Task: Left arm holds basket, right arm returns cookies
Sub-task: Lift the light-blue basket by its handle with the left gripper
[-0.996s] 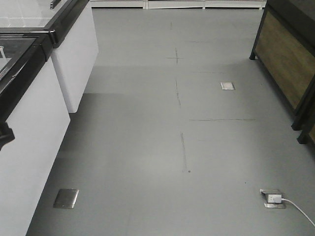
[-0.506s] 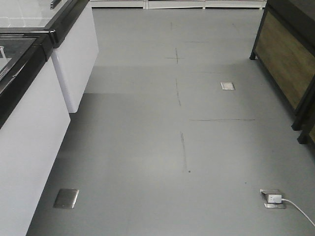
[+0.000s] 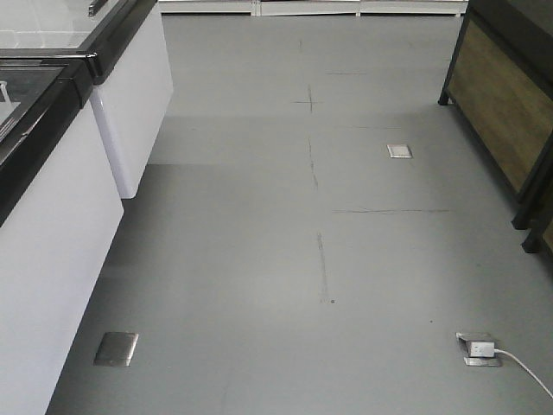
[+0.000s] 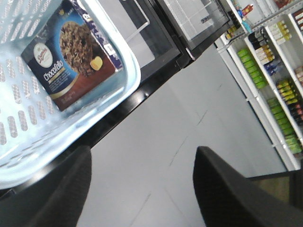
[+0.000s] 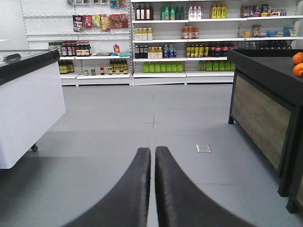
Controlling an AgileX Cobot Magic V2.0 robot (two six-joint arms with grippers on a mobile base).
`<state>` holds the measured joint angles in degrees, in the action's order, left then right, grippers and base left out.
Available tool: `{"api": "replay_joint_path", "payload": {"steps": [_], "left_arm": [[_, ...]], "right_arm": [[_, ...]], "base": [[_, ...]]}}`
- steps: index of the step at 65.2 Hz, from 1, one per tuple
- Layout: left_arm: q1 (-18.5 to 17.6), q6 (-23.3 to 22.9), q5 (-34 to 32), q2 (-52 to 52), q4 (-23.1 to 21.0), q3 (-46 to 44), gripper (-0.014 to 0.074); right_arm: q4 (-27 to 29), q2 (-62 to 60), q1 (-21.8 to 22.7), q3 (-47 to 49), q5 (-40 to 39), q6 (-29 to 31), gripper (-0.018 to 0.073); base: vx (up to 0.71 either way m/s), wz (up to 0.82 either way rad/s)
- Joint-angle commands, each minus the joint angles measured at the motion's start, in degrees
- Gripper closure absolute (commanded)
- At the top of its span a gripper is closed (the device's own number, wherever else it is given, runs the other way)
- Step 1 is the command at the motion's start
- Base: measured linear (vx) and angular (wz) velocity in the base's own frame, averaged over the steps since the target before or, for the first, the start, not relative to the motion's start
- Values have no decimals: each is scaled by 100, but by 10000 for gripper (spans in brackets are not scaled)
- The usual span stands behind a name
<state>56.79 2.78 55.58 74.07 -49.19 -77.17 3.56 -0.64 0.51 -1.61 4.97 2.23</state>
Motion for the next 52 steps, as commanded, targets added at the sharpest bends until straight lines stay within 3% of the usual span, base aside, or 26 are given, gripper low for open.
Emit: {"api": "replay_joint_path", "payload": {"steps": [1, 12, 28, 52], "left_arm": [[200, 282, -275, 276, -819, -392, 152], [278, 932, -239, 981, -1544, -934, 119], [278, 984, 53, 1864, -2258, -1255, 36], [272, 1659, 88, 2703, -4247, -1255, 8]], "right_arm": [[-48, -79, 6, -101, -416, 56, 570], [-48, -79, 6, -101, -416, 56, 570], [-48, -79, 6, -101, -416, 56, 570], [-48, -79, 6, -101, -422, 56, 570]], "base": [[0, 0], [0, 0], [0, 0], [0, 0]]}}
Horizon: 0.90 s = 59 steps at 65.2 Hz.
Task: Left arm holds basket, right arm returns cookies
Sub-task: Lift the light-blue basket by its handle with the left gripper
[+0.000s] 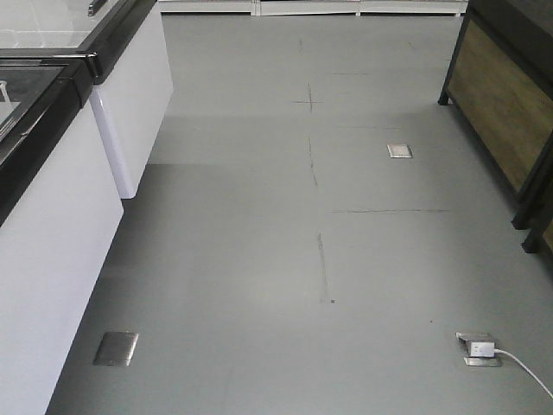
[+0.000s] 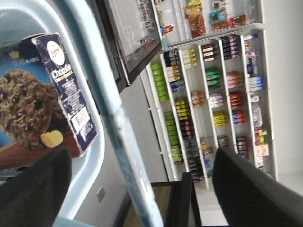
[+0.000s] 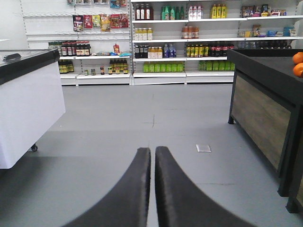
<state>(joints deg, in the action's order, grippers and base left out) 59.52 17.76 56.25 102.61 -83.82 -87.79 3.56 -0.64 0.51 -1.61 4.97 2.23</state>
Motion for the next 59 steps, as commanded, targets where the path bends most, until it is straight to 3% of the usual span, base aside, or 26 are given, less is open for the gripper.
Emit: {"api": "replay_joint_path", "payload": {"steps": [1, 12, 21, 30, 42, 59], "left_arm": [[-1, 170, 20, -120, -832, -192, 8], [-1, 218, 40, 111, -1427, -187, 18], [-18, 330, 87, 231, -1834, -187, 85], [-70, 390, 157, 330, -1834, -187, 245], [-126, 398, 161, 329, -1834, -187, 605], [-126, 372, 274, 108, -1834, -401, 603]], "right_arm": [[-48, -79, 6, -101, -422, 56, 570], [-48, -79, 6, -101, -418, 56, 570], [-48, -79, 6, -101, -418, 56, 570], [-48, -79, 6, -101, -418, 56, 570], [-48, -79, 6, -101, -418, 56, 570], [-48, -79, 6, -101, -418, 56, 570]], "base": [[0, 0], [0, 0], [0, 0], [0, 0], [0, 0], [0, 0]]}}
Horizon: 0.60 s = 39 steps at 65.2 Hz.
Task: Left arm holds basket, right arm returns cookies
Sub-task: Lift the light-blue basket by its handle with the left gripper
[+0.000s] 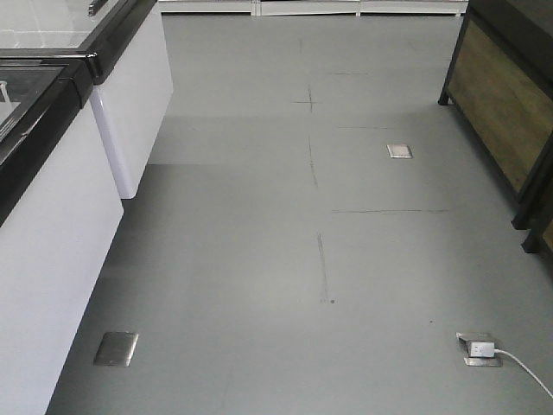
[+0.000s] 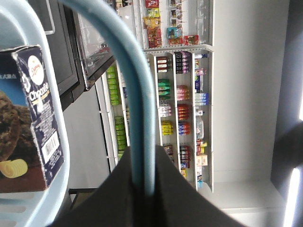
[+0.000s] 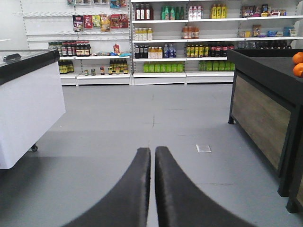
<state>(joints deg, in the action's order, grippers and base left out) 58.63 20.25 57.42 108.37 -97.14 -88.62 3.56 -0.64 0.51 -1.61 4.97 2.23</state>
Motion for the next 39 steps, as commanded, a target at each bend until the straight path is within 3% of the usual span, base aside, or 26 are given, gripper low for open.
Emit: {"api": "replay_joint_path", "payload": {"steps": [1, 17, 39], "left_arm": [[-37, 123, 157, -497, -503, -341, 603], [-432, 49, 122, -978, -503, -676, 603], [-2081, 105, 101, -1789, -503, -595, 602]], "right_arm": [[-48, -79, 6, -101, -418, 56, 570], [-48, -79, 6, -101, -412, 56, 570], [-48, -79, 6, -101, -412, 56, 570]], "base": [[0, 0], [0, 0], [0, 0]]}}
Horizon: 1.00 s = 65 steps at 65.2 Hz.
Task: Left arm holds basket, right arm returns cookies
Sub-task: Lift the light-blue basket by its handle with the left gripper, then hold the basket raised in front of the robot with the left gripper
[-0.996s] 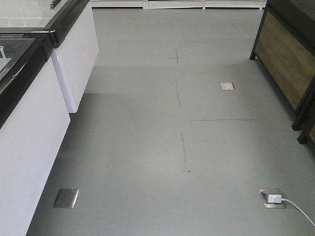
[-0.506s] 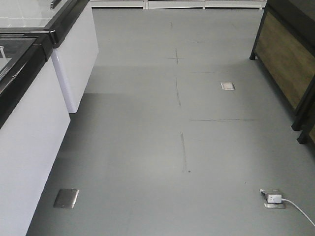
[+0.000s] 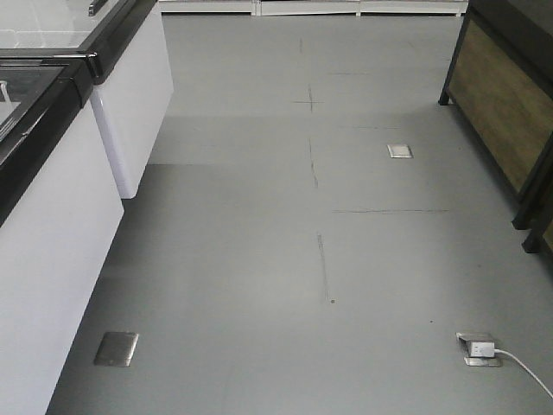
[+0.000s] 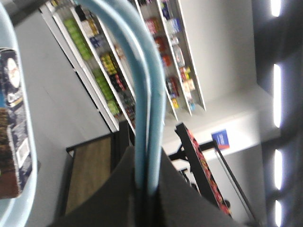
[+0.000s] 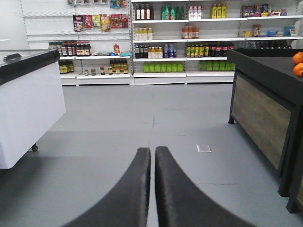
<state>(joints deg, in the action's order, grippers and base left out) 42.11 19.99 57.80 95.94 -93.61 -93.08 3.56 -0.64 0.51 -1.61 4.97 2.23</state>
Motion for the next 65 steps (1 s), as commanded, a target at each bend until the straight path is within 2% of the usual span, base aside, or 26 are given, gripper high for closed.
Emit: {"api": "replay_joint_path", "payload": {"steps": [1, 8, 30, 38, 50, 65], "left_arm": [[-504, 131, 58, -579, -856, -116, 602], [-1060, 213, 31, -855, -856, 271, 602], [-2972, 1261, -138, -1621, -856, 2389, 602], [-3572, 1534, -288, -1697, -856, 3047, 602], [-4668, 1986, -724, -1691, -856, 3956, 602], [-5563, 2292, -1099, -1684, -856, 4340, 601]], "right_arm": [[-48, -79, 6, -101, -412, 56, 570], [-48, -79, 6, -101, -412, 56, 570], [-48, -79, 6, -101, -412, 56, 570], [-48, -79, 6, -101, -412, 56, 570], [-48, -79, 6, -101, -419, 56, 570], [-48, -79, 6, -101, -419, 56, 570]], "base": [[0, 0], [0, 0], [0, 0], [0, 0], [0, 0], [0, 0]]}}
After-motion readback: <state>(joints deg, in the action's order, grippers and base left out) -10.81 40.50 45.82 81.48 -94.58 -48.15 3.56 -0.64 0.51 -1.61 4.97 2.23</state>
